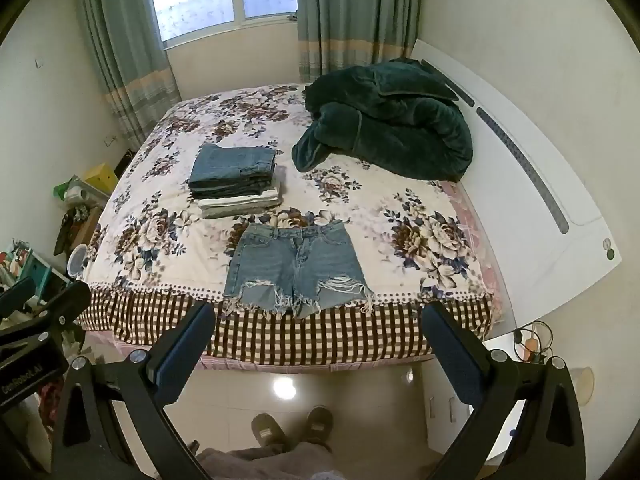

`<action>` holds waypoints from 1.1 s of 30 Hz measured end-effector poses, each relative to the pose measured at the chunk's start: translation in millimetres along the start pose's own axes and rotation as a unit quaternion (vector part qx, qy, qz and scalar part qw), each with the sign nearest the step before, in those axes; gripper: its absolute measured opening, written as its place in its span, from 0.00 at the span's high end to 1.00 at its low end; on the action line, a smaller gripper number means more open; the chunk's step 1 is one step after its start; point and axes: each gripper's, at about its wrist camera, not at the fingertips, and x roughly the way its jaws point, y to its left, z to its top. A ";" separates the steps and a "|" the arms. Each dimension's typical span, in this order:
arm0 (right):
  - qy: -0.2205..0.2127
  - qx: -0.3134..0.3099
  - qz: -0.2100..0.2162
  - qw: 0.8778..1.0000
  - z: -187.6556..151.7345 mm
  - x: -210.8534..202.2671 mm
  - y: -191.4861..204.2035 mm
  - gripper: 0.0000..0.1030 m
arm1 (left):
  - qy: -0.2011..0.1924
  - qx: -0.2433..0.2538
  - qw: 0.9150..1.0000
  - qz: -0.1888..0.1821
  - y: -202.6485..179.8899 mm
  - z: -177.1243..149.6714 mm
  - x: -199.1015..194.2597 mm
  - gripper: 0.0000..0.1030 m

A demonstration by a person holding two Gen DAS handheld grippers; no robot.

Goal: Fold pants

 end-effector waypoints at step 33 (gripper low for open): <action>-0.012 -0.018 0.006 1.000 11.6 -24.9 15.3 0.00 | -0.015 0.001 1.000 0.004 7.6 32.5 -15.2 0.00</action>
